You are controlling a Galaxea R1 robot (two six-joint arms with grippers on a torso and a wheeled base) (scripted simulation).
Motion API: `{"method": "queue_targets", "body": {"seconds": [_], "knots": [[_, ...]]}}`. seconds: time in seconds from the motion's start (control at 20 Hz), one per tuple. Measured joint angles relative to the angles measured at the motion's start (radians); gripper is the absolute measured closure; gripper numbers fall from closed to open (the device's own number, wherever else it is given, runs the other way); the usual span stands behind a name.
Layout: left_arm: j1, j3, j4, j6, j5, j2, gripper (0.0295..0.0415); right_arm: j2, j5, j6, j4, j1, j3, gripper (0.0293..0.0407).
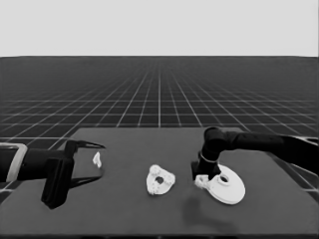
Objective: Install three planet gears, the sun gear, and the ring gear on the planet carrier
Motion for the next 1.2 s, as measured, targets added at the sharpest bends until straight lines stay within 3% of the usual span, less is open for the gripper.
{"method": "queue_targets", "body": {"seconds": [0.1,0.25,0.5,0.6,0.7,1.2], "knots": [[0.000,0.000,0.000,0.000,0.000,0.000,0.0326,0.352,-0.018,0.083,0.017,0.019,-0.291,0.0390],[0.000,0.000,0.000,0.000,0.000,0.000,0.0326,0.537,-0.007,0.018,0.025,0.024,-0.519,0.0390],[0.000,0.000,0.000,0.000,0.000,0.000,0.0326,0.580,-0.003,-0.009,0.026,0.024,-0.589,0.0390],[0.000,0.000,0.000,0.000,0.000,0.000,0.0326,0.591,0.018,-0.036,-0.052,-0.057,-0.631,0.0390],[0.000,0.000,0.000,0.000,0.000,0.000,0.0326,0.597,0.028,-0.049,-0.078,-0.086,-0.653,0.0390],[0.000,0.000,0.000,0.000,0.000,0.000,0.0326,0.600,0.033,-0.027,-0.091,-0.107,-0.665,0.0390]]}}
